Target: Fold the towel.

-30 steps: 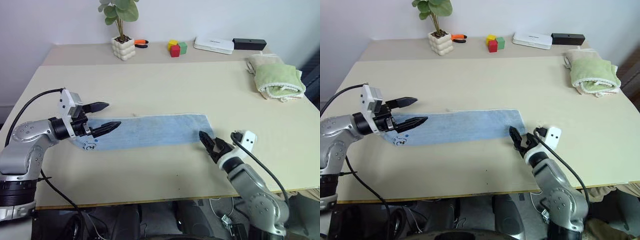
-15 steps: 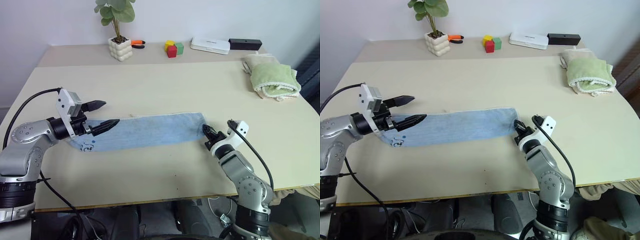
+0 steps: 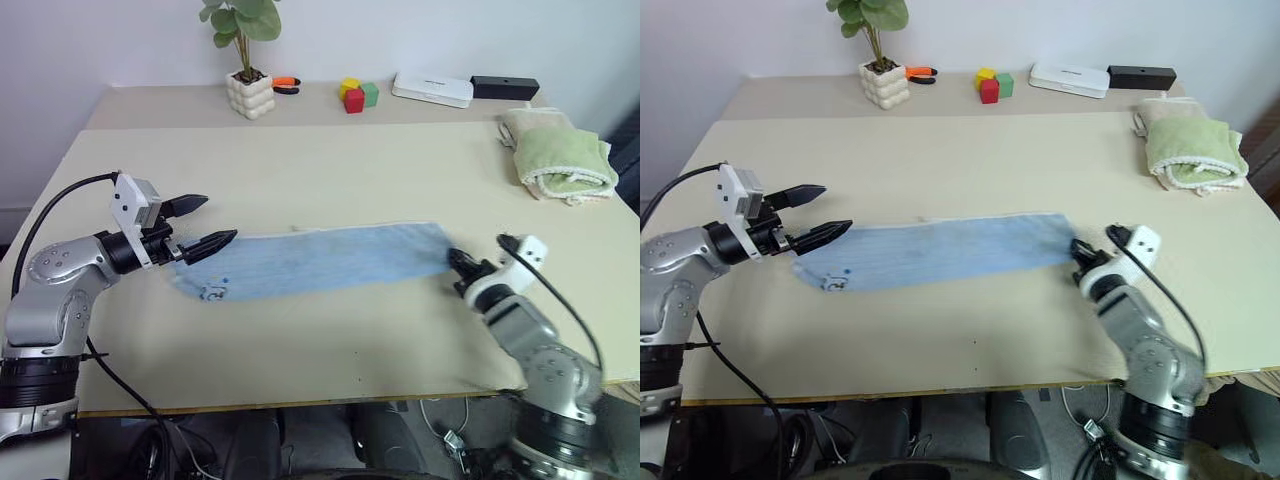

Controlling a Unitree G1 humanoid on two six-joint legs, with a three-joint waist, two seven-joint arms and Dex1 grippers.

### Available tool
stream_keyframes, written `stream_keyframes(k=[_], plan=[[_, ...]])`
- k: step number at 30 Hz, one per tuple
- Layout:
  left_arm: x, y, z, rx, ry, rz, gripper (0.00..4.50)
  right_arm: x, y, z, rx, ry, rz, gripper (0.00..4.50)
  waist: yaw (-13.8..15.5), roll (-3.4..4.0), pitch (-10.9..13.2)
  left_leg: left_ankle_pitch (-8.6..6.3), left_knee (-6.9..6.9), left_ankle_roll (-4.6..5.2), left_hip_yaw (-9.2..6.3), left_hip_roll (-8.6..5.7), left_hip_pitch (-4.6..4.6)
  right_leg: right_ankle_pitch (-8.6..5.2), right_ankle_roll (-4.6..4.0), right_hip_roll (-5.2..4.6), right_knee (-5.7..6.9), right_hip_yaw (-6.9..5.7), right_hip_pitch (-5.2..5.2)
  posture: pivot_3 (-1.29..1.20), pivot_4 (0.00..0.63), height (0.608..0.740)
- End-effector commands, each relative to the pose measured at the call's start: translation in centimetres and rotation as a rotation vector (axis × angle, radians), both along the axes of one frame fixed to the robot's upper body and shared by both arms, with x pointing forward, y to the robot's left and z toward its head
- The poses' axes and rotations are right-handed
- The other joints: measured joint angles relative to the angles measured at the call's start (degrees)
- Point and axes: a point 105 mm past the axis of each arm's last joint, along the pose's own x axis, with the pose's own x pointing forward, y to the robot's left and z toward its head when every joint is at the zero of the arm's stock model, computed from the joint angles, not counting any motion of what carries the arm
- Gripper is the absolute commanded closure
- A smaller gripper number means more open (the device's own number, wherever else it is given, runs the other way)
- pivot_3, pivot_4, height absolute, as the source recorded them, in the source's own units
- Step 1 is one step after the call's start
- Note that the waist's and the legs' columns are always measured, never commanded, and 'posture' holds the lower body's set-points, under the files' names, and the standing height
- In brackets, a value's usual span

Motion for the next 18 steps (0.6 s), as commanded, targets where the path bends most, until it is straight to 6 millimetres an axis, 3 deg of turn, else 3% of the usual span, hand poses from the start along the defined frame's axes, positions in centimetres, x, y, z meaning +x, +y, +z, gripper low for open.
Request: stream_keyframes(k=[1,3,9,12,18], plan=[[-0.1,0.1,0.8,0.006,-0.049,0.006,0.0,-0.9,-1.9,3.0,-0.129,-0.074,-0.004,4.45,0.0,0.04,0.0,0.0,0.0,0.0,0.0,0.0,0.01,0.0,-0.01,0.01,0.0,0.0,0.0,0.0,0.15,0.74],[-0.1,0.0,0.7,0.004,-0.048,0.003,0.0,-1.1,-2.0,3.9,-0.203,-0.084,0.026,4.45,-0.1,0.1,0.1,0.0,0.01,0.0,0.02,0.0,0.01,-0.01,-0.02,0.0,0.0,0.03,0.0,0.0,0.15,0.74],[0.3,-0.6,0.7,-0.006,-0.057,-0.007,0.0,-0.1,5.8,7.1,-0.442,-0.213,0.372,4.45,-0.6,0.13,0.1,-0.01,0.0,0.02,0.01,0.03,0.05,-0.01,-0.02,0.07,0.02,0.03,0.0,0.0,0.15,0.74],[0.2,-0.8,1.0,-0.004,-0.062,-0.015,0.0,-0.5,10.7,7.0,-0.494,-0.246,0.61,4.45,-0.3,0.12,0.1,-0.01,0.01,0.02,-0.01,0.03,0.01,0.0,0.01,0.06,0.0,0.01,0.0,0.0,0.15,0.74],[-0.8,-1.0,1.2,0.021,-0.044,-0.064,0.0,-0.8,17.5,5.7,-0.506,-0.276,0.95,4.45,0.0,0.1,0.1,-0.01,0.06,0.03,0.0,0.02,-0.01,-0.01,-0.02,0.03,-0.03,0.01,0.0,0.0,0.15,0.74]])
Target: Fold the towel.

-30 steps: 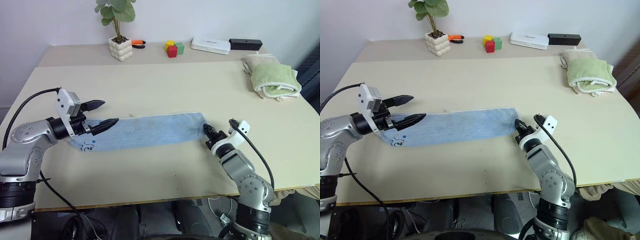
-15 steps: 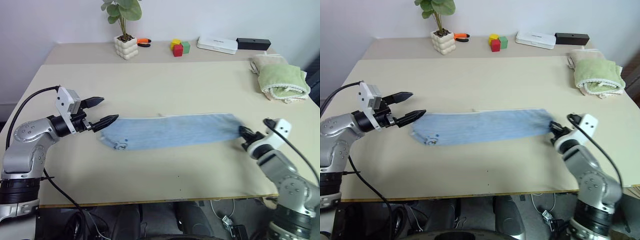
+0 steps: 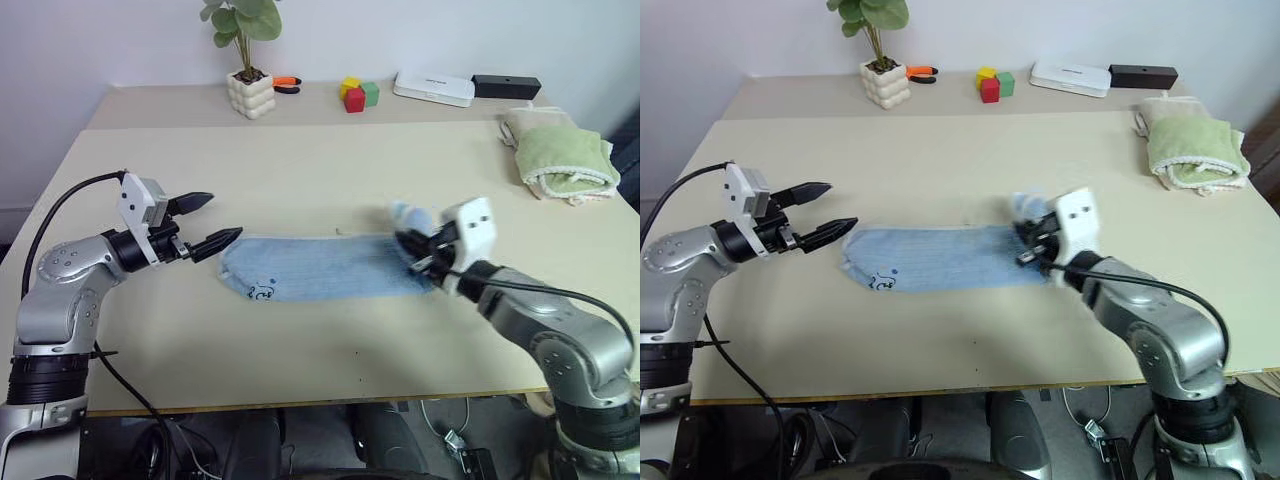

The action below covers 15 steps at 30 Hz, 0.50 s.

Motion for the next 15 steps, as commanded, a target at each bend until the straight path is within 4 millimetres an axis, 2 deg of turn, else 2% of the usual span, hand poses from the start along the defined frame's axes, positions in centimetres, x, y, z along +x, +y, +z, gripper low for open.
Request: stream_keyframes(k=[1,7,12,14,15], plan=[[-0.9,-0.3,1.3,0.024,-0.045,-0.035,0.0,-0.2,2.8,-0.3,-0.006,-0.002,0.125,4.45,0.1,0.0,0.0,0.0,-0.01,0.0,0.0,0.0,0.0,0.0,0.0,0.0,0.0,-0.01,0.0,0.0,0.15,0.74],[-1.7,-0.3,1.5,0.028,-0.044,-0.028,0.0,-0.3,5.4,-1.4,0.003,0.034,0.227,4.45,0.1,-0.02,0.0,0.0,0.02,0.0,-0.02,0.0,-0.04,0.02,0.05,-0.03,0.0,-0.04,-0.01,0.0,0.15,0.74],[-2.0,-0.2,1.3,0.046,-0.048,-0.019,0.0,-0.7,6.5,-2.8,-0.044,0.055,0.305,4.45,0.1,-0.01,0.0,0.0,0.01,0.0,-0.02,0.0,-0.04,0.02,0.05,-0.02,0.02,-0.05,-0.02,0.0,0.15,0.74],[-2.0,0.0,1.3,0.047,-0.047,-0.014,0.0,-0.4,6.7,-2.6,-0.014,0.047,0.297,4.45,0.1,-0.01,0.0,0.0,0.01,0.0,-0.03,0.0,-0.04,0.02,0.05,-0.01,0.02,-0.06,-0.03,0.0,0.15,0.74],[-1.9,0.0,1.3,0.048,-0.047,-0.013,0.0,0.0,6.8,-2.2,0.019,0.037,0.282,4.18,0.1,-0.02,0.0,0.0,0.01,0.0,-0.02,0.0,-0.03,0.02,0.05,-0.02,0.02,-0.05,-0.03,0.0,0.15,0.74]])
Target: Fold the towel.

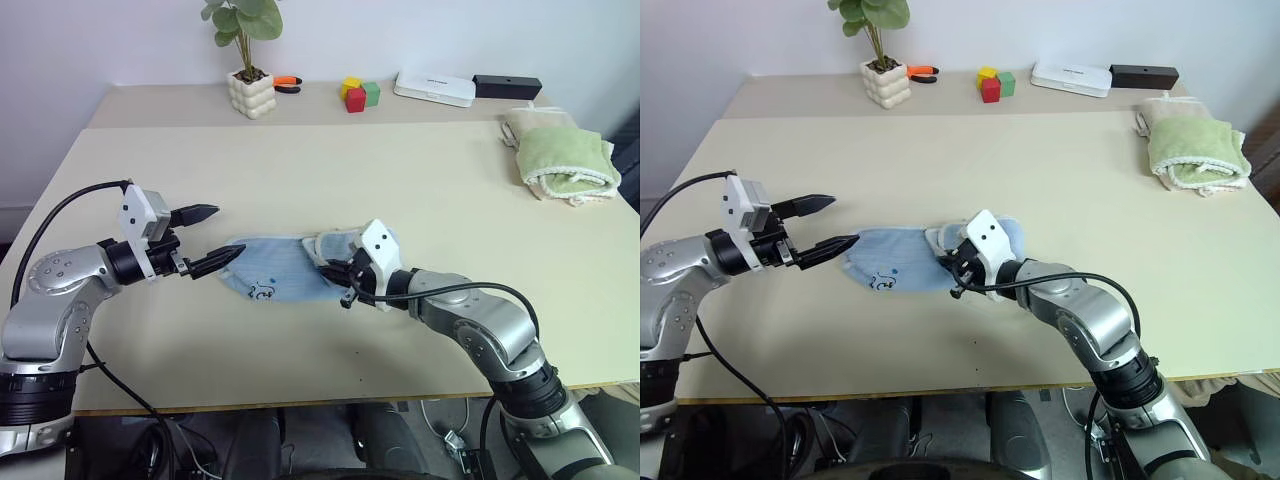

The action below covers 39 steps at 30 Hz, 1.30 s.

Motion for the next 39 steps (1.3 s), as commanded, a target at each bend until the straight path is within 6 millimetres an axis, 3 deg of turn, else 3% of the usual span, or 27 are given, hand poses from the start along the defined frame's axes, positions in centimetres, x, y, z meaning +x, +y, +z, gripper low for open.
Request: stream_keyframes(k=[1,2,6,9,11,14,16,19,22,24,26,31,38,39], plan=[[-0.1,0.5,1.3,0.005,-0.055,0.012,0.0,0.4,0.8,1.9,0.103,-0.044,0.016,3.87,0.0,-0.01,0.0,0.0,0.0,0.0,0.0,0.0,0.0,0.0,0.0,0.0,0.0,0.0,0.01,0.0,0.15,0.74],[0.0,0.5,1.3,0.006,-0.055,0.013,0.0,0.2,1.0,2.2,0.124,-0.037,0.037,3.64,0.0,0.0,0.0,0.0,0.01,0.0,0.0,0.0,0.0,0.01,0.01,0.0,0.0,0.0,0.0,0.0,0.15,0.74],[0.3,0.4,1.1,0.004,-0.056,0.013,0.0,-0.7,0.6,2.5,0.111,-0.045,0.066,1.76,0.0,0.0,0.0,0.0,0.0,0.0,0.0,0.0,0.0,0.05,0.09,0.0,0.01,-0.01,0.0,0.0,0.15,0.74],[0.4,0.3,0.9,-0.003,-0.049,0.006,0.0,-2.3,0.4,5.6,0.256,-0.016,0.162,0.17,0.1,0.0,0.0,0.0,0.01,0.0,-0.01,0.0,-0.01,0.05,0.09,-0.01,0.0,-0.01,0.01,0.0,0.15,0.74],[0.4,0.2,0.8,-0.005,-0.045,0.004,0.0,-2.0,-0.3,8.2,0.368,-0.04,0.154,0.04,0.0,-0.01,0.0,0.0,0.01,0.0,-0.01,0.0,-0.01,0.05,0.1,-0.01,0.01,-0.01,0.01,0.0,0.15,0.74],[0.5,0.1,0.6,-0.01,-0.044,0.0,0.0,0.8,-1.9,9.4,0.388,-0.119,-0.016,0.04,-0.2,-0.01,0.0,0.0,0.01,0.0,-0.01,0.01,0.03,0.08,0.12,0.01,0.04,-0.01,0.01,0.0,0.15,0.74],[0.5,0.0,0.7,-0.023,-0.04,-0.003,0.0,2.2,-2.8,9.6,0.387,-0.173,-0.098,0.64,0.0,-0.01,0.0,0.0,-0.01,0.0,-0.03,0.01,0.04,0.07,0.11,0.02,0.04,-0.03,0.02,0.0,0.15,0.74],[0.3,-0.2,0.6,-0.042,-0.021,-0.006,0.0,3.5,-3.7,7.6,0.292,-0.211,-0.183,1.88,0.1,-0.01,0.0,0.0,-0.03,0.0,-0.02,0.0,0.01,0.07,0.12,0.0,0.01,-0.02,0.01,0.0,0.15,0.74],[-0.1,-0.3,0.4,-0.053,-0.004,-0.011,0.0,3.8,-4.1,4.9,0.212,-0.214,-0.21,3.35,0.0,-0.01,0.0,0.0,-0.02,0.0,-0.01,-0.01,-0.02,0.07,0.13,-0.02,0.0,-0.02,0.0,0.0,0.15,0.74],[-0.5,-0.4,0.3,-0.081,0.021,-0.009,0.0,3.4,-4.4,1.7,0.097,-0.208,-0.193,4.32,0.0,-0.01,0.0,0.0,-0.02,0.0,-0.01,-0.01,-0.02,0.07,0.13,-0.01,0.01,-0.02,-0.01,0.0,0.15,0.74],[-1.1,-0.5,0.2,-0.121,0.064,-0.005,0.0,3.0,-4.7,-1.0,0.023,-0.196,-0.183,4.45,-0.1,-0.01,0.0,0.0,-0.03,0.0,-0.01,0.0,0.0,0.07,0.13,-0.01,0.0,-0.01,0.0,0.0,0.15,0.74],[-3.3,-0.9,-0.9,-0.269,0.278,0.013,0.0,3.1,-5.3,-4.8,-0.112,-0.21,-0.219,4.45,-0.5,-0.02,0.0,0.0,-0.01,0.01,0.0,0.01,0.06,0.07,0.13,0.0,0.07,0.0,0.02,0.0,0.15,0.74],[-6.2,-1.2,-3.4,-0.429,0.548,0.081,0.0,2.7,-4.7,-5.7,-0.115,-0.176,-0.184,4.45,-0.7,-0.08,0.0,-0.01,0.03,0.01,-0.03,0.01,0.17,0.0,-0.02,0.0,0.07,0.0,0.14,0.0,0.15,0.74],[-6.8,-1.3,-4.1,-0.451,0.579,0.108,0.0,3.1,-4.8,-4.4,-0.068,-0.204,-0.2,3.93,-0.7,-0.09,0.0,-0.01,0.03,0.01,-0.03,0.01,0.18,-0.01,-0.03,-0.01,0.07,0.0,0.15,0.0,0.15,0.74]])
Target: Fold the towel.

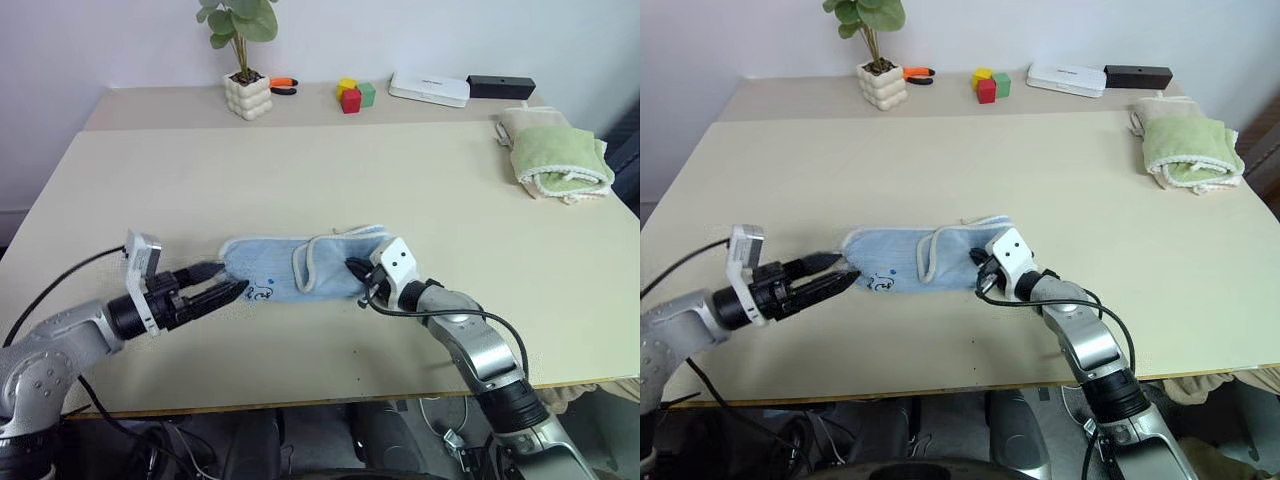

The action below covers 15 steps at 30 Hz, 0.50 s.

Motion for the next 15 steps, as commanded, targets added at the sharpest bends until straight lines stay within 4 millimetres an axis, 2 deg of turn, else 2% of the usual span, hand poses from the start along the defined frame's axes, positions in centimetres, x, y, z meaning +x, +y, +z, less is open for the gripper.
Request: stream_keyframes(k=[1,5,8,9,11,15], plan=[[-1.5,-0.4,-0.4,-0.054,0.056,0.05,0.0,0.4,-0.3,1.1,0.052,-0.014,-0.012,3.65,-0.1,-0.01,0.0,0.0,0.0,0.0,-0.01,0.0,0.0,0.0,0.0,0.0,0.0,0.0,0.01,0.0,0.15,0.74],[-2.7,-0.9,-1.7,-0.158,0.149,0.14,0.0,1.5,-1.1,5.0,0.136,-0.105,-0.036,1.83,0.1,0.03,0.0,0.0,0.01,0.0,0.0,0.0,-0.01,-0.01,-0.03,-0.02,0.0,0.01,-0.01,0.0,0.15,0.74],[-2.5,-0.9,-2.8,-0.242,0.207,0.267,0.0,1.3,-1.4,7.3,0.124,-0.184,0.02,0.31,0.7,0.05,0.0,0.0,0.05,0.0,0.01,-0.02,-0.03,-0.02,-0.05,-0.03,-0.03,0.03,0.0,0.0,0.15,0.74],[-2.3,-0.9,-3.1,-0.262,0.22,0.314,0.0,1.3,-1.8,8.1,0.11,-0.214,0.028,0.06,0.8,0.0,0.0,0.0,0.06,0.0,0.02,-0.04,-0.03,-0.02,-0.05,-0.05,-0.03,0.05,0.0,0.0,0.15,0.74],[-1.8,-0.9,-3.5,-0.264,0.212,0.384,0.0,1.0,-2.4,9.7,0.119,-0.246,0.052,0.06,1.0,0.01,0.0,0.0,0.08,-0.01,-0.01,-0.05,-0.04,-0.02,-0.05,-0.05,-0.05,0.02,0.02,0.0,0.15,0.74],[-0.4,-0.8,-4.0,-0.255,0.199,0.486,0.0,-1.6,-3.4,11.9,0.153,-0.216,0.205,0.06,1.3,0.01,0.0,0.0,0.09,-0.01,0.0,-0.1,-0.07,-0.03,-0.06,-0.08,-0.11,0.03,0.05,0.0,0.15,0.74]])
